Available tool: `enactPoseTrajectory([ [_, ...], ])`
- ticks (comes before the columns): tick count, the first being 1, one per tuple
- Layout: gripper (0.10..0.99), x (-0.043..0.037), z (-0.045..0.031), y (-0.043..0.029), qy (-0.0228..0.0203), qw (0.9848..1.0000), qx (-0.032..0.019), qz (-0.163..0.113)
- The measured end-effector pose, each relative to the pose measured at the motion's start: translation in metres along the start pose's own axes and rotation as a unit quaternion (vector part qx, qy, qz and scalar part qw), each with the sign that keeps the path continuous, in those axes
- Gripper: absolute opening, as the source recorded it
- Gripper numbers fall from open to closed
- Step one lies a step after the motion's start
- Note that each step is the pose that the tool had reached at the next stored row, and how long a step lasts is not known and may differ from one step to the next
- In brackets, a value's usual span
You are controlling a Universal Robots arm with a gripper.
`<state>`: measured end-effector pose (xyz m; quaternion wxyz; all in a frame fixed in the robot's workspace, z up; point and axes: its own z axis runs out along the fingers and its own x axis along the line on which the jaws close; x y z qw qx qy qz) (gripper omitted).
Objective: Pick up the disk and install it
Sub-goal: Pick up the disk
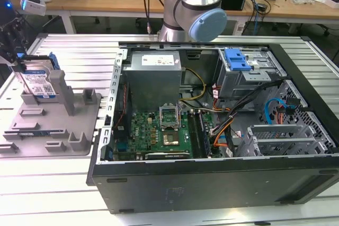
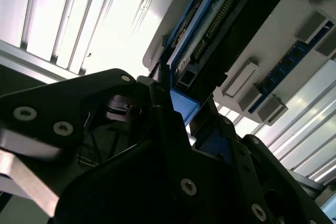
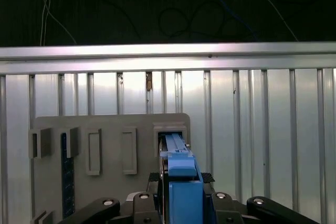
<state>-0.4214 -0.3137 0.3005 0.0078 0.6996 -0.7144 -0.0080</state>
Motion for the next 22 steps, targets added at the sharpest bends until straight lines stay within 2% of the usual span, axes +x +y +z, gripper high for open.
enactPoseTrajectory([
  [22,0.369,0.0000,0.0031,-0.0001,0.0000,1.0000,0.0000,0.000],
])
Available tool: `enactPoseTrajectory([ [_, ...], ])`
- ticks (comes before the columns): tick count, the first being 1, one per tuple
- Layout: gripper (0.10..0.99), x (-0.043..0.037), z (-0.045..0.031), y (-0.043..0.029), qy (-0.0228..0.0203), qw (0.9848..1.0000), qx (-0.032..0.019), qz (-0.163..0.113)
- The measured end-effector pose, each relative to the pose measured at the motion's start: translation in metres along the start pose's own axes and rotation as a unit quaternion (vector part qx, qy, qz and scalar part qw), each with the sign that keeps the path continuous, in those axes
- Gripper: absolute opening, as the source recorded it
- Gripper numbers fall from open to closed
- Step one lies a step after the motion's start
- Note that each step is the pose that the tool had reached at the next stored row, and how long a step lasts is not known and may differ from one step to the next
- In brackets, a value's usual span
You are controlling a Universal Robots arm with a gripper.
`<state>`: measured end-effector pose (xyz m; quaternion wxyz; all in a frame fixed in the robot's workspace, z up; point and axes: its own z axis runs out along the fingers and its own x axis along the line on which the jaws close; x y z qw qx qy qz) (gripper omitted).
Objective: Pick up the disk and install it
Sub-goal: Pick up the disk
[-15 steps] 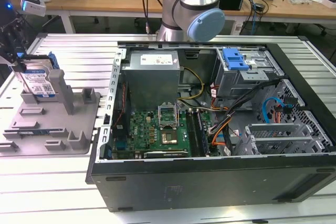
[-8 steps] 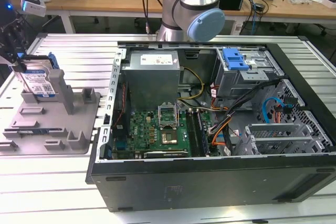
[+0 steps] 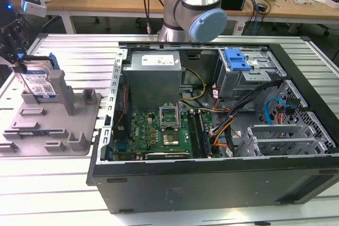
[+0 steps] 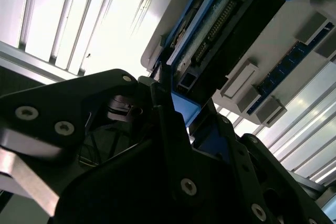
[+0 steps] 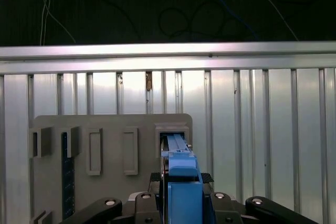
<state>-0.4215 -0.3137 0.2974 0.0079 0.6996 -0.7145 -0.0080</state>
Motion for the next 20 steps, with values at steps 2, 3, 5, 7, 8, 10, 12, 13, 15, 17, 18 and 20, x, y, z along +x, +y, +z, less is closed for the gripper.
enactPoseTrajectory([
  [2,0.369,0.0000,0.0000,0.0000,0.0000,1.0000,0.0000,0.000],
  [3,0.369,0.0000,0.0000,0.0000,0.0000,1.0000,0.0000,0.000],
  [5,0.369,0.0000,0.0001,0.0000,0.0000,1.0000,0.0000,0.000],
  [7,0.369,0.0000,0.0000,0.0000,-0.0003,1.0000,0.0002,0.000],
  [8,0.369,0.0000,-0.0041,0.0001,-0.0003,1.0000,0.0001,0.000],
  [10,0.369,0.0000,-0.0214,0.0005,-0.0003,1.0000,0.0000,0.000],
  [12,0.369,0.0000,-0.0362,0.0008,-0.0003,1.0000,0.0001,0.000],
  [13,0.369,0.0000,-0.0389,0.0009,-0.0003,1.0000,0.0000,0.000],
  [15,0.369,0.0000,-0.0439,0.0010,-0.0003,1.0000,0.0001,0.000],
  [17,0.369,0.0000,-0.0497,0.0011,-0.0003,1.0000,0.0000,0.000],
  [18,0.369,0.0000,-0.0569,0.0012,-0.0003,1.0000,0.0001,0.000],
  [20,0.369,0.0000,-0.0622,0.0013,-0.0003,1.0000,0.0000,0.000],
])
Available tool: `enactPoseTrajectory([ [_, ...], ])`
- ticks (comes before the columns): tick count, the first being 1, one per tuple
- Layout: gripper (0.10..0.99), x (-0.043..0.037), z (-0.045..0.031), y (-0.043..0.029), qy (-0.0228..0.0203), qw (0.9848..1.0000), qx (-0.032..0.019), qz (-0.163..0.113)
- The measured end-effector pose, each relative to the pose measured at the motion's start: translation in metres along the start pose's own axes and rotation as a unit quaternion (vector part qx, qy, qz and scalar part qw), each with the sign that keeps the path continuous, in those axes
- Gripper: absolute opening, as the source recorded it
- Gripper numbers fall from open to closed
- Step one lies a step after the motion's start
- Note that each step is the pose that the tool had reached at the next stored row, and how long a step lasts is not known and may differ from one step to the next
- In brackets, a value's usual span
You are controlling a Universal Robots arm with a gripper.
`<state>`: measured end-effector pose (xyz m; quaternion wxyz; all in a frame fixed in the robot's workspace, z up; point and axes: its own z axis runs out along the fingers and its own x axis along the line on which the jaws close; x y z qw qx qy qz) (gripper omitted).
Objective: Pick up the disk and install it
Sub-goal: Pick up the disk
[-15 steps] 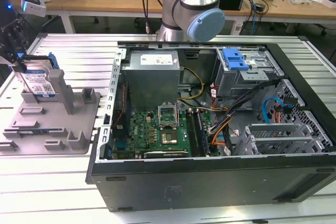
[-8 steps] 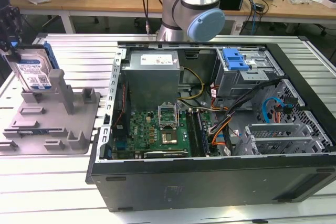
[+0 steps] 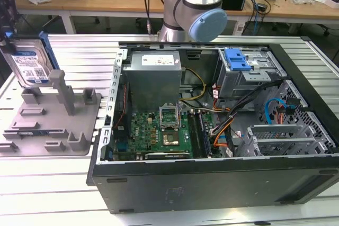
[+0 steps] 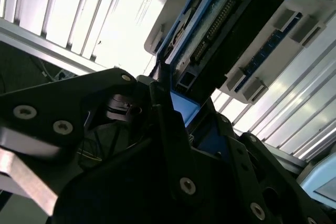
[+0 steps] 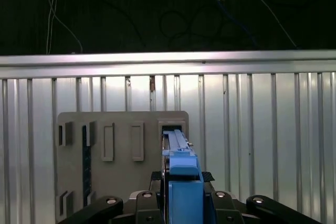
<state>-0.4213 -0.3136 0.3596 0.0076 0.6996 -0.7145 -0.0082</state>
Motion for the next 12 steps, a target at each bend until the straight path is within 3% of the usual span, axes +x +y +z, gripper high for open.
enactPoseTrajectory([
  [8,0.369,0.0000,-0.0230,0.0004,0.0000,1.0000,0.0000,0.000],
  [12,0.369,0.0000,-0.0395,0.0005,0.0002,1.0000,0.0000,0.000],
])
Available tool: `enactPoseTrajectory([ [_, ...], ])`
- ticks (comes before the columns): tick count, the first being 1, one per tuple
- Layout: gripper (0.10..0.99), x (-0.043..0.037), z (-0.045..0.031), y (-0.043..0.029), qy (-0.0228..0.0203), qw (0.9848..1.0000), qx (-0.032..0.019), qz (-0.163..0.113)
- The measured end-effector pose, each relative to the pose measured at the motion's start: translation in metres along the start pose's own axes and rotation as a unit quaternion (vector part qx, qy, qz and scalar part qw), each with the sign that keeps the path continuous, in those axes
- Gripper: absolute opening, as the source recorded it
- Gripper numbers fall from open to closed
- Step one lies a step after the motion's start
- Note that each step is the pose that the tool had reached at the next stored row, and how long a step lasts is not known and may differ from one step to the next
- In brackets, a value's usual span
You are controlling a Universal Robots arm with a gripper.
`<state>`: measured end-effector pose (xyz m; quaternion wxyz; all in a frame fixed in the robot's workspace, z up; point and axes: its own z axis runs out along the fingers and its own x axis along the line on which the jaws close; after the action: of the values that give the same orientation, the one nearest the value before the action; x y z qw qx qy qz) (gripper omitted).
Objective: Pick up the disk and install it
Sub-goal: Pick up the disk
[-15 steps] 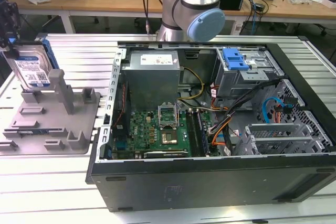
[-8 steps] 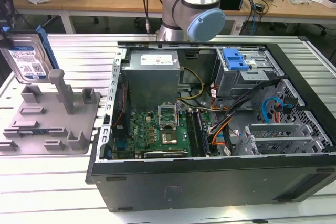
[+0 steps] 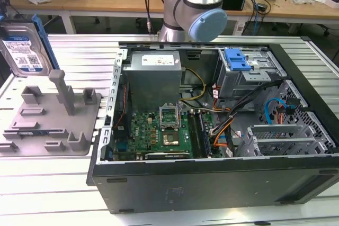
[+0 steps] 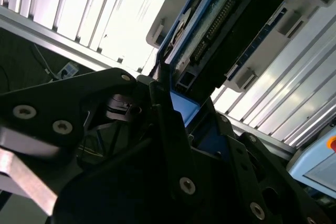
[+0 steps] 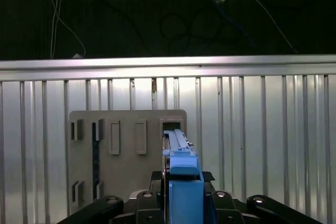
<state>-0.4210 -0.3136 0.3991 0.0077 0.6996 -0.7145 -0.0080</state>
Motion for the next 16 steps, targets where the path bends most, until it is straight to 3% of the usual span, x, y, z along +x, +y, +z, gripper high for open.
enactPoseTrajectory([
  [5,0.369,0.0000,-0.0237,0.0000,0.0005,1.0000,0.0000,0.000],
  [16,0.369,0.0000,-0.0541,-0.0001,0.0008,1.0000,0.0000,0.000],
])
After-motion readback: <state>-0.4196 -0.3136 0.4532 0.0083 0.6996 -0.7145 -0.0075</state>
